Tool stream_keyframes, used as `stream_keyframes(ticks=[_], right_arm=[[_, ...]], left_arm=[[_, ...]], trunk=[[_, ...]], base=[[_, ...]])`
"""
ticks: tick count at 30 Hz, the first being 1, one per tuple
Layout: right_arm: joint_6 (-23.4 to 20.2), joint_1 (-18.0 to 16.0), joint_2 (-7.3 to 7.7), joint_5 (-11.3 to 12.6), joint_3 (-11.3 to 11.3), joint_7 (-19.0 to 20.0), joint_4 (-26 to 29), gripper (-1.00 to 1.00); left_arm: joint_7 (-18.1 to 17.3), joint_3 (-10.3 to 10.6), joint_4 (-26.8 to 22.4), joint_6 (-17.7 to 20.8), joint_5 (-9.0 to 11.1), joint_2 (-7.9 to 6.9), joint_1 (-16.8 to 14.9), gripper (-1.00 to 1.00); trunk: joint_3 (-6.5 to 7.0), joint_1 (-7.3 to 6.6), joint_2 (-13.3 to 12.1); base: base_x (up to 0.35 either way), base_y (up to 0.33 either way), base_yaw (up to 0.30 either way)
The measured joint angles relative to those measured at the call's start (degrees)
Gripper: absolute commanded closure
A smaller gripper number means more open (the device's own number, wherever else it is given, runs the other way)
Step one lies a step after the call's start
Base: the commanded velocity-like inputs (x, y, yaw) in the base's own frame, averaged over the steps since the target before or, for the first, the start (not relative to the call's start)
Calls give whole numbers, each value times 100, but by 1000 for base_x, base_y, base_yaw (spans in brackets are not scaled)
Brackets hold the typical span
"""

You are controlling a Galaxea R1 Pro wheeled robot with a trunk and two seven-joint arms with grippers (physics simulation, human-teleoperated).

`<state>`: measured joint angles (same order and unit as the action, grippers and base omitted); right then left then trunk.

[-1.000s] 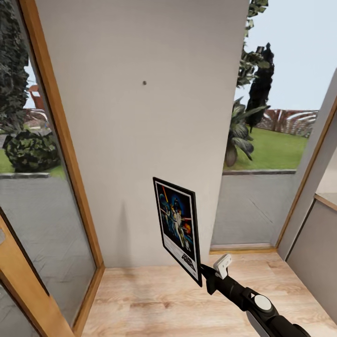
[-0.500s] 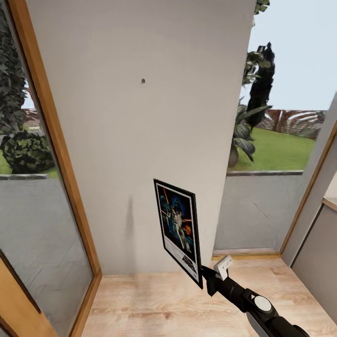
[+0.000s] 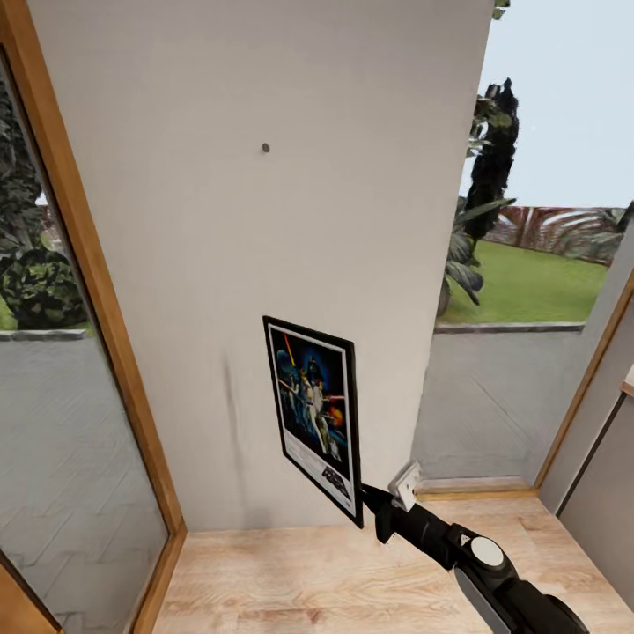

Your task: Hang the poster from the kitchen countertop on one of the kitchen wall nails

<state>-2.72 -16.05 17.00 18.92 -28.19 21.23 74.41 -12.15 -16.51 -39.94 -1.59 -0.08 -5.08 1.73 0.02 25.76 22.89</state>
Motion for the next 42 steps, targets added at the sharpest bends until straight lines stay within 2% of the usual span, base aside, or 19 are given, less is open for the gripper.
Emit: stream_keyframes(ticks=[3,8,15,18,20,23,25,26,30,31,33,36,38,41,42], right_arm=[[-591,-4,-2,-11,30,138,488,100],[-938,-23,-13,5,81,201,1057,100],[-1456,-134,-101,-4,90,219,1273,100],[-1551,-358,-115,19,90,223,1313,100],[-1825,-589,-129,135,90,250,1329,100],[-2550,-1207,-149,557,90,575,1348,100],[-2708,-1419,-152,666,89,711,1348,100],[-2863,-1616,-154,796,90,808,1352,100],[-3429,-2190,-165,1114,89,927,1354,100],[-3682,-2415,-185,1280,93,946,1356,100],[-3903,-2636,-204,1421,123,957,1352,100],[-4335,-3142,-225,1769,268,967,1344,100],[-4729,-3553,-231,2032,457,963,1331,100],[-5094,-3923,-234,2221,678,957,1310,100],[-5290,-4277,-229,2290,932,1146,1267,100]], left_arm=[[2,0,13,0,0,-1,0,-100],[2,0,30,-1,0,2,0,-100],[-6,0,41,0,0,3,0,-100],[-6,0,42,-1,0,4,0,-100],[-6,0,42,-1,0,4,0,-100],[-8,0,48,-4,0,4,0,-100],[-11,0,49,-6,0,4,1,-100],[-11,-3,50,-6,0,4,1,-100],[-14,-8,49,-4,0,3,1,-100],[-13,-8,50,-4,0,2,1,-100],[-13,-9,50,-6,0,3,1,-100],[-15,-9,51,-7,0,2,1,-100],[-15,-9,51,-8,0,1,1,-100],[-15,-10,50,-9,0,0,1,-100],[-15,-9,50,-9,0,3,1,-100]], trunk=[[0,0,0],[0,0,0],[0,0,0],[0,0,0],[0,0,0],[1,1,-1],[0,0,0],[1,1,-1],[0,0,0],[1,1,-1],[0,0,0],[1,1,-1],[1,0,0],[0,0,1],[1,2,-3]], base=[[6,0,0],[1,0,0],[0,0,0],[0,0,0],[0,0,0],[0,0,0],[0,0,0],[0,0,0],[0,0,0],[0,0,0],[0,0,0],[0,0,0],[0,0,0],[0,0,0],[0,0,0]])
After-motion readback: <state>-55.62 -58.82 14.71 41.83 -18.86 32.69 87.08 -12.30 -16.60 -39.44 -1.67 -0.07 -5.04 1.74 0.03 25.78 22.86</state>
